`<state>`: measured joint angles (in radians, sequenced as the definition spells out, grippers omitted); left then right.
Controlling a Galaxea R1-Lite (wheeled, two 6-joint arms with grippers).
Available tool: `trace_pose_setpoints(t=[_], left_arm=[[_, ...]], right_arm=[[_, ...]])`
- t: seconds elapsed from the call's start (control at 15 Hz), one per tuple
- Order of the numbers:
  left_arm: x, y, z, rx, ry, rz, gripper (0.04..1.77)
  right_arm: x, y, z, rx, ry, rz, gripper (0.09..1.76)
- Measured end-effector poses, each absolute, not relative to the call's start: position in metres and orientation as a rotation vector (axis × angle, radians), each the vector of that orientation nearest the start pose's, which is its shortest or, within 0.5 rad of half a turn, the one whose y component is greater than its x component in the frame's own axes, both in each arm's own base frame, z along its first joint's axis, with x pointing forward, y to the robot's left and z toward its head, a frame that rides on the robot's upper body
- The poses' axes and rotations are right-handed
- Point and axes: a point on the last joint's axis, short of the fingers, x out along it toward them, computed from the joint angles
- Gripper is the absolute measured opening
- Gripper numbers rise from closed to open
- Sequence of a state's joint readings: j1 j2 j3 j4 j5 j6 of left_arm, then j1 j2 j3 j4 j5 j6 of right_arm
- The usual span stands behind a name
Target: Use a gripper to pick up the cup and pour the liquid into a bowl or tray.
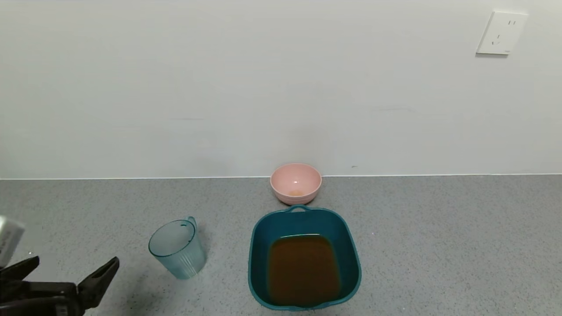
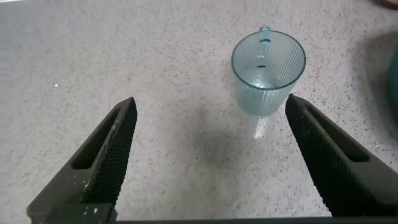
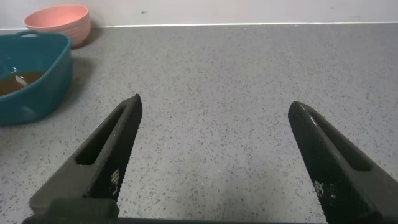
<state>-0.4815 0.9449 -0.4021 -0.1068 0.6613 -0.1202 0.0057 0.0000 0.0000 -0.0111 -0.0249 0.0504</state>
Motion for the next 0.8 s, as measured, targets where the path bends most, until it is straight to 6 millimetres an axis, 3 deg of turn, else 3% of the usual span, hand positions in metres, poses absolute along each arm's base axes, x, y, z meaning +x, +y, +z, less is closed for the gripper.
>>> trace_pose_setpoints(t=[0.33, 0.8], left_arm=[[0.049, -0.009, 0.187, 0.134, 0.304, 0.217, 1.71], [-0.002, 0.016, 0.173, 0.184, 0.289, 0.380, 1.72]], right_arm=[[-0.023, -0.001, 0.077, 0.050, -0.012, -0.020, 1.71], [-0.023, -0.001, 0.077, 0.050, -0.012, -0.019, 1.71]])
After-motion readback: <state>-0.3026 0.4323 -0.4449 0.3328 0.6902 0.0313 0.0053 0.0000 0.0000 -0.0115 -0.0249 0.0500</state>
